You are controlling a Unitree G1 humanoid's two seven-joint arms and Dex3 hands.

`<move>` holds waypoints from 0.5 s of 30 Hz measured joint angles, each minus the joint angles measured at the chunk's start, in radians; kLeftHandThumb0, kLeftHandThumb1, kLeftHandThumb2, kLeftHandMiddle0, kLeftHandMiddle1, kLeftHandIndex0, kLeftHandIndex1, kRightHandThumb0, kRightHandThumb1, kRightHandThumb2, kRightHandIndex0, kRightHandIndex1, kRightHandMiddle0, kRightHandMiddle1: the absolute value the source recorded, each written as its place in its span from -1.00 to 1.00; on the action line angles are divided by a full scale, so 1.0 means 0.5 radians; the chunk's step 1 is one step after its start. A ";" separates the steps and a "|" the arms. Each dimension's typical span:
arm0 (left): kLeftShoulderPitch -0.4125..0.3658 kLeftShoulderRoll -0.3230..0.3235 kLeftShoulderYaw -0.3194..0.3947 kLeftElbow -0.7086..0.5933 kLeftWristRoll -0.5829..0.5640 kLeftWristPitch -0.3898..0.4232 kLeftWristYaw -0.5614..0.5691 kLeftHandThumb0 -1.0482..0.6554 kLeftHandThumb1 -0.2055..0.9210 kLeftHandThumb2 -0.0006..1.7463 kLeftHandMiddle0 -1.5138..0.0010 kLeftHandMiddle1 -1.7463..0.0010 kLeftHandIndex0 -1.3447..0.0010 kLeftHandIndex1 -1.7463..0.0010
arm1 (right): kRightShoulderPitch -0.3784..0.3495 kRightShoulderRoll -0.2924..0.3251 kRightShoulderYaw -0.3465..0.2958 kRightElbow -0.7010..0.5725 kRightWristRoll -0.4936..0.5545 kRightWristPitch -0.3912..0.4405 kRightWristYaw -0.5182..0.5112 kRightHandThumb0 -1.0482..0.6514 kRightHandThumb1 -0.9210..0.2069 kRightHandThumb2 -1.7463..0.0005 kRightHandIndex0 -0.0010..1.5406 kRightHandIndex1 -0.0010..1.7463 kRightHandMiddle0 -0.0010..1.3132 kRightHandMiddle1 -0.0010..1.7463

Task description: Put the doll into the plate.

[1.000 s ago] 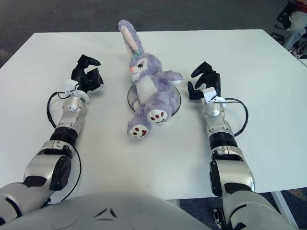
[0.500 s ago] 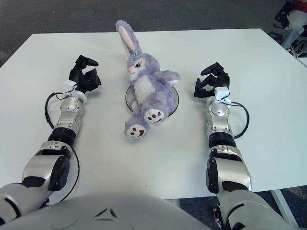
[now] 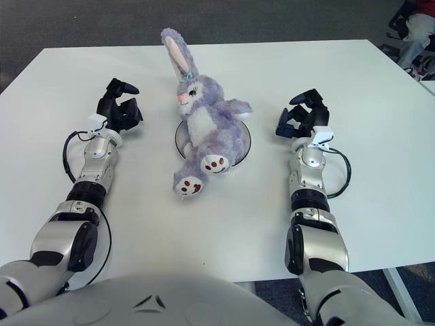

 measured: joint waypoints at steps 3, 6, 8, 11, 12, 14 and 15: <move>0.005 -0.004 0.001 -0.014 -0.014 0.001 -0.010 -0.25 0.34 0.17 -0.38 -1.00 0.35 -1.00 | 0.037 0.017 -0.008 -0.103 0.040 -0.001 0.041 0.22 0.71 -0.98 0.16 1.00 -0.02 1.00; 0.013 -0.002 0.003 -0.027 -0.027 0.004 -0.017 -0.25 0.34 0.17 -0.38 -1.00 0.36 -1.00 | 0.076 0.038 -0.009 -0.220 0.091 -0.008 0.094 0.22 0.73 -0.99 0.17 1.00 0.01 0.98; 0.020 0.000 0.003 -0.038 -0.036 0.011 -0.030 -0.25 0.35 0.17 -0.37 -1.00 0.36 -1.00 | 0.100 0.053 -0.008 -0.287 0.133 -0.013 0.143 0.22 0.75 -1.00 0.18 1.00 0.03 0.97; 0.033 0.005 0.004 -0.059 -0.052 0.030 -0.040 -0.25 0.35 0.17 -0.37 -1.00 0.36 -1.00 | 0.129 0.074 -0.002 -0.376 0.167 -0.013 0.198 0.22 0.76 -1.00 0.18 1.00 0.05 0.95; 0.038 0.006 0.004 -0.066 -0.057 0.036 -0.042 -0.25 0.35 0.17 -0.37 -1.00 0.36 -1.00 | 0.137 0.080 0.000 -0.398 0.169 -0.013 0.209 0.22 0.76 -1.00 0.18 1.00 0.06 0.94; 0.049 0.007 0.004 -0.085 -0.060 0.046 -0.043 -0.25 0.35 0.16 -0.37 -1.00 0.36 -1.00 | 0.150 0.090 0.003 -0.435 0.173 -0.012 0.230 0.22 0.77 -1.00 0.18 1.00 0.07 0.93; 0.054 0.007 0.004 -0.093 -0.060 0.051 -0.044 -0.25 0.35 0.16 -0.37 -1.00 0.36 -1.00 | 0.155 0.094 0.004 -0.447 0.174 -0.008 0.240 0.22 0.77 -1.00 0.19 1.00 0.08 0.92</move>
